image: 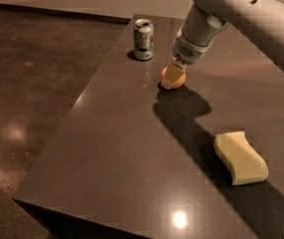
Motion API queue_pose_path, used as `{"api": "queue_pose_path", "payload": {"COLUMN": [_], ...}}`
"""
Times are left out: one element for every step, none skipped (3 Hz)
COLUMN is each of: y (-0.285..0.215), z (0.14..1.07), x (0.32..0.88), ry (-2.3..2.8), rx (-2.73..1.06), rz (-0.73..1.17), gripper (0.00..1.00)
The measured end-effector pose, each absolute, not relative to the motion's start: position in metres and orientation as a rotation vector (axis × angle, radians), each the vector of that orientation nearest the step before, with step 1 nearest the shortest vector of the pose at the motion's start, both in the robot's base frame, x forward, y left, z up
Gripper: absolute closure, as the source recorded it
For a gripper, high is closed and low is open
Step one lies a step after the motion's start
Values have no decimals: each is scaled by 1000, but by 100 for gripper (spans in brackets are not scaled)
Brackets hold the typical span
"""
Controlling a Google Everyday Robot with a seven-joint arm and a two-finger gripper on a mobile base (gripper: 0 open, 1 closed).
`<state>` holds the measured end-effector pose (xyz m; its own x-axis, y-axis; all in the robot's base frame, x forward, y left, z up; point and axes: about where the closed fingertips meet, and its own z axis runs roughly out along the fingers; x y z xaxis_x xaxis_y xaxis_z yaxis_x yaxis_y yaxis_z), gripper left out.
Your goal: Move orange near sponge
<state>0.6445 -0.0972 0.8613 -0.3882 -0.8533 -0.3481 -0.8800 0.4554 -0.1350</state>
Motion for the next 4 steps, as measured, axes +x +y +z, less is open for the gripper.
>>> {"api": "queue_pose_path", "payload": {"y": [-106,-122,-133,-136], "z": [872,894,913,917], "x": [635,609,577,547], "ry": [2333,2317,2333,2394], "rx": [-1453,-1446,-1420,-1368], "rz": [94,82,66,67], "gripper": [85,100,100,100]}}
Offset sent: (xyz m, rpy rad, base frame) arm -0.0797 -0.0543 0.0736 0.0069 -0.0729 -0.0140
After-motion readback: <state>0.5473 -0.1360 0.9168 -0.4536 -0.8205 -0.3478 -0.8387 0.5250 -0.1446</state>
